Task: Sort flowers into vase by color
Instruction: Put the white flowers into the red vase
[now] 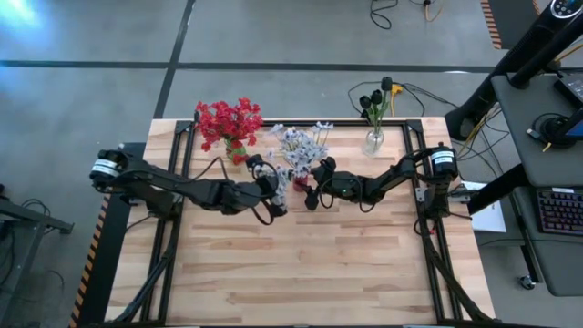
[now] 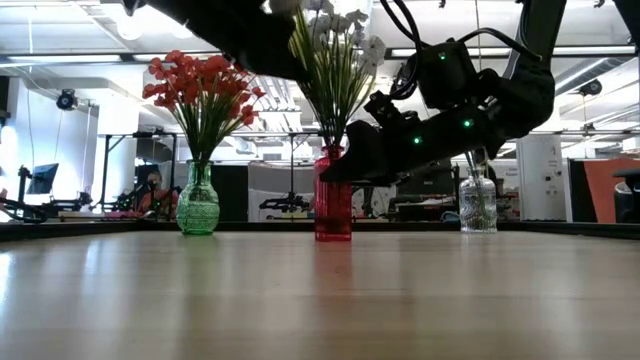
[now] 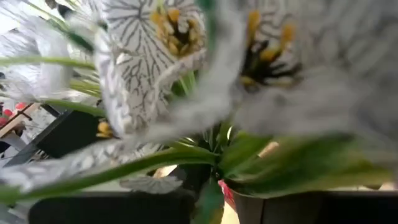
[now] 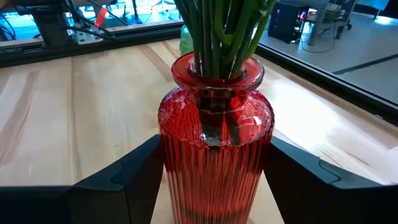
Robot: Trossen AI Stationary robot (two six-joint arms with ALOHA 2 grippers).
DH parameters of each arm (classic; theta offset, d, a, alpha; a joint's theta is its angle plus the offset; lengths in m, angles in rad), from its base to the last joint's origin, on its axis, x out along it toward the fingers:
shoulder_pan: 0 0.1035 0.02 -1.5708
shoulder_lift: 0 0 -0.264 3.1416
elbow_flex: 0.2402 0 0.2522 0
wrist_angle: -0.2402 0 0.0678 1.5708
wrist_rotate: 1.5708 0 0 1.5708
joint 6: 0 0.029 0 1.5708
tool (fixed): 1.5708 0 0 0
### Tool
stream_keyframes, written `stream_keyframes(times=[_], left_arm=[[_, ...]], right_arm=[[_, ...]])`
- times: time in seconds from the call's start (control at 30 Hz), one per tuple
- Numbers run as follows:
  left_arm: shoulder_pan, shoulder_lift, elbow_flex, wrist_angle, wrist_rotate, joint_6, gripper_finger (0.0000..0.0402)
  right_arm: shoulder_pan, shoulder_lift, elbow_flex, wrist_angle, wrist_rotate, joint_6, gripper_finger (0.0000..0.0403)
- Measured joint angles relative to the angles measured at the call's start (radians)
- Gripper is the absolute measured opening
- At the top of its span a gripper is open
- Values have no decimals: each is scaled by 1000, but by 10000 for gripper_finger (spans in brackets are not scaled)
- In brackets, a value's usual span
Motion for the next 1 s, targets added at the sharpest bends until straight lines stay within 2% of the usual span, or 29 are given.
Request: stream_keyframes(times=[0.13,0.3,0.43,0.7,0.87,1.0], left_arm=[[1,25,0,2,-8,0,36],[1,28,0,1,-92,-11,49],[1,21,0,-16,-103,-9,82],[-15,2,-1,-71,-106,-7,173],[-32,-38,-1,-187,-110,-27,216],[-44,-71,-1,-289,-148,-61,232]], right_arm=[[0,0,0,-1,-1,-1,243],[0,0,0,-1,-19,0,253],[2,0,-2,-9,-35,3,273],[3,-3,-2,-16,-34,10,297],[3,-11,-2,-32,-30,10,298],[3,-18,-2,-41,-30,9,297]])
